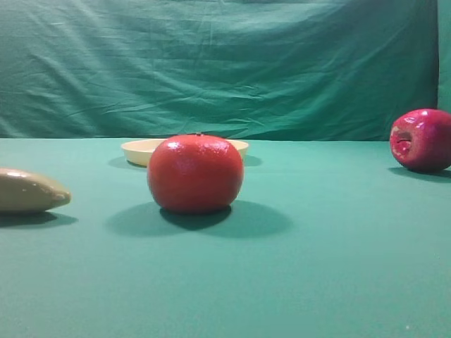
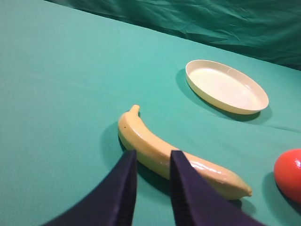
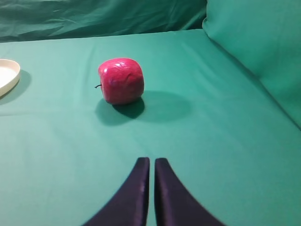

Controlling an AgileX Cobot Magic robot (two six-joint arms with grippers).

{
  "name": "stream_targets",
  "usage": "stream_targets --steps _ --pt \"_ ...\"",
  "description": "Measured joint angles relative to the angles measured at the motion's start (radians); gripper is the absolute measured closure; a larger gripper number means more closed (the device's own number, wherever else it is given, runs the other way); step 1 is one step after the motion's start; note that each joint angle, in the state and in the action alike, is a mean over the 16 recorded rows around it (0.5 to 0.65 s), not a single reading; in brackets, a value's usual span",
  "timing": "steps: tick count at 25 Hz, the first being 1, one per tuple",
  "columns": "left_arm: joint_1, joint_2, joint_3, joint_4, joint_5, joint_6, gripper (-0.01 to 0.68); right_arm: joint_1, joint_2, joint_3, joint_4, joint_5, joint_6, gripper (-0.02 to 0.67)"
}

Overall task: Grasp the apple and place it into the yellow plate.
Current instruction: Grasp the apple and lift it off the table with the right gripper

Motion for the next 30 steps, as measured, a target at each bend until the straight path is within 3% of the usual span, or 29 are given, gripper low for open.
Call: stream_targets --steps 13,30 --pt "0.000 0.000 0.000 0.000 0.000 0.000 0.516 0.000 0.000 0.001 -0.023 -0.028 -0.007 0.649" --pt "0.000 0.000 0.000 0.000 0.000 0.000 0.516 0.026 0.083 -0.088 -0.055 -0.311 0.008 0.649"
